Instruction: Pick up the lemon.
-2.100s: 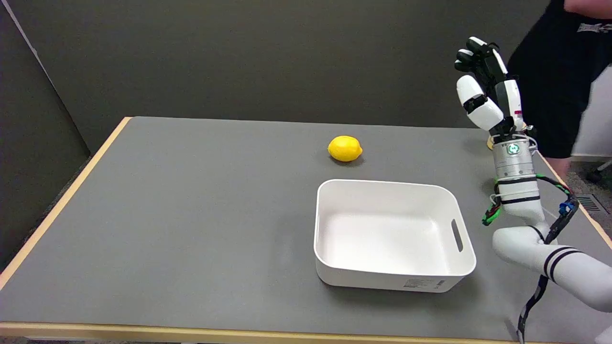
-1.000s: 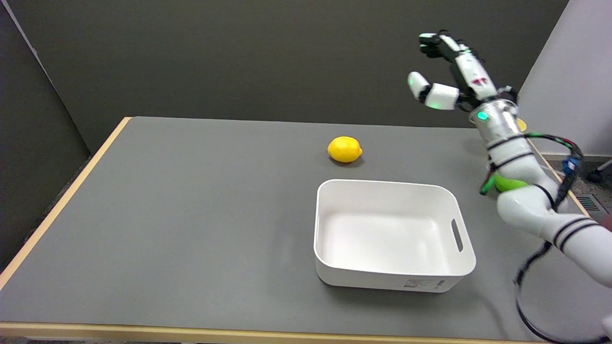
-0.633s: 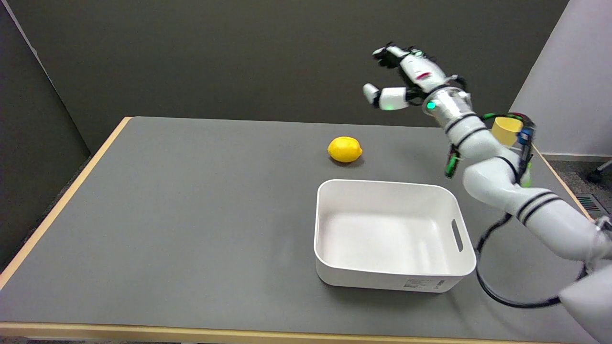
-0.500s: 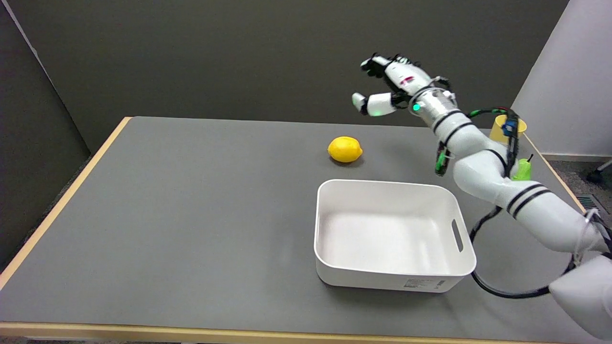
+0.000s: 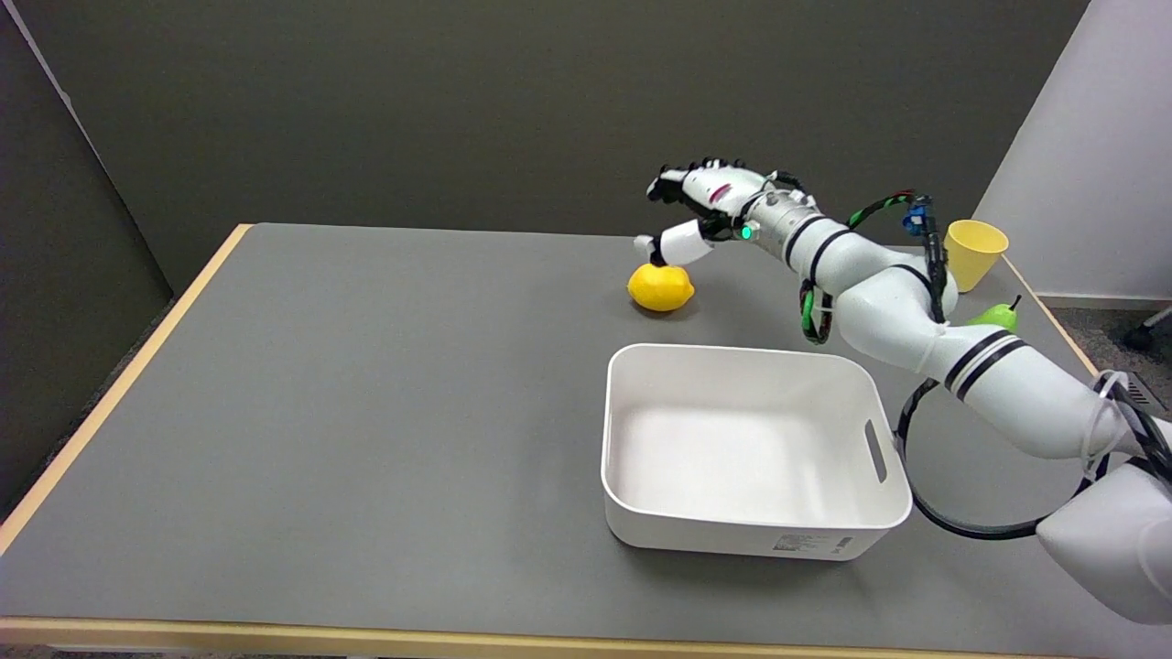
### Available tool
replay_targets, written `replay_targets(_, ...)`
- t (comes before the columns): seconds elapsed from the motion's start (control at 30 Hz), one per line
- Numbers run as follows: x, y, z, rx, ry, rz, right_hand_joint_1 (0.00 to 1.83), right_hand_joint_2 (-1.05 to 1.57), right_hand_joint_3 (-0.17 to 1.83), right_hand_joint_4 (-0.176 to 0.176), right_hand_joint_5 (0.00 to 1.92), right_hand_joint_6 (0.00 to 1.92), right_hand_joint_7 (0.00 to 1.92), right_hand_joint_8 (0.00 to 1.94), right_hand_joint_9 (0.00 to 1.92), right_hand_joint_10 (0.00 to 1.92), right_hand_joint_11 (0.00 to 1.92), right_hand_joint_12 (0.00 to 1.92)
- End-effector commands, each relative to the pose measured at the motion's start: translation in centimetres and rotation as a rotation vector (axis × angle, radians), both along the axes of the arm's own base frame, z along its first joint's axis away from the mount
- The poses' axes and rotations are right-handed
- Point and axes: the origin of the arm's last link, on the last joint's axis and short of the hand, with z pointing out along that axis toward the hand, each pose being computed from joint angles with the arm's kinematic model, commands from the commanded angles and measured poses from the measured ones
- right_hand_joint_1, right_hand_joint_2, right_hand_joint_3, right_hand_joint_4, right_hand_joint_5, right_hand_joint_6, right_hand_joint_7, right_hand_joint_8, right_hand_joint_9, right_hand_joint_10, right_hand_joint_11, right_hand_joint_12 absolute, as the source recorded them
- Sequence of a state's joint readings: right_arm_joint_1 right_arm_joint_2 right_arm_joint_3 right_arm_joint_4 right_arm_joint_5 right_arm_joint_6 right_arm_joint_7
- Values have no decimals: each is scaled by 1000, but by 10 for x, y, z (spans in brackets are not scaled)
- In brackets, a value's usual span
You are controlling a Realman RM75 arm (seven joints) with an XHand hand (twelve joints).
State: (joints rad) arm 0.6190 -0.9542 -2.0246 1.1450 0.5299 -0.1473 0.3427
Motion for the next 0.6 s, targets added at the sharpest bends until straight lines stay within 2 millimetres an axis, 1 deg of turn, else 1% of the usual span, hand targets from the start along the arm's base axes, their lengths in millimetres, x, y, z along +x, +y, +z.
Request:
replay_targets(0.03, -28, 2, -19, 45, 75, -205, 360, 576, 933, -36, 221, 491, 287, 468, 178, 769, -1, 1032)
replay_targets(0.17, -33, -2, -16, 31, 82, -236, 359, 574, 933, -38, 214, 485, 278, 463, 167, 764, -1, 1032)
replay_targets(0.4, -45, -11, -12, -4, 49, -239, 362, 570, 932, -39, 206, 479, 262, 450, 159, 757, -1, 1024)
replay_targets(0.47, -50, -15, -16, -10, 33, -245, 363, 570, 933, -39, 205, 479, 262, 450, 158, 757, -1, 1023)
replay_targets(0.6, -61, -18, -13, -33, 19, -263, 364, 570, 933, -39, 205, 478, 263, 450, 158, 756, -1, 1022)
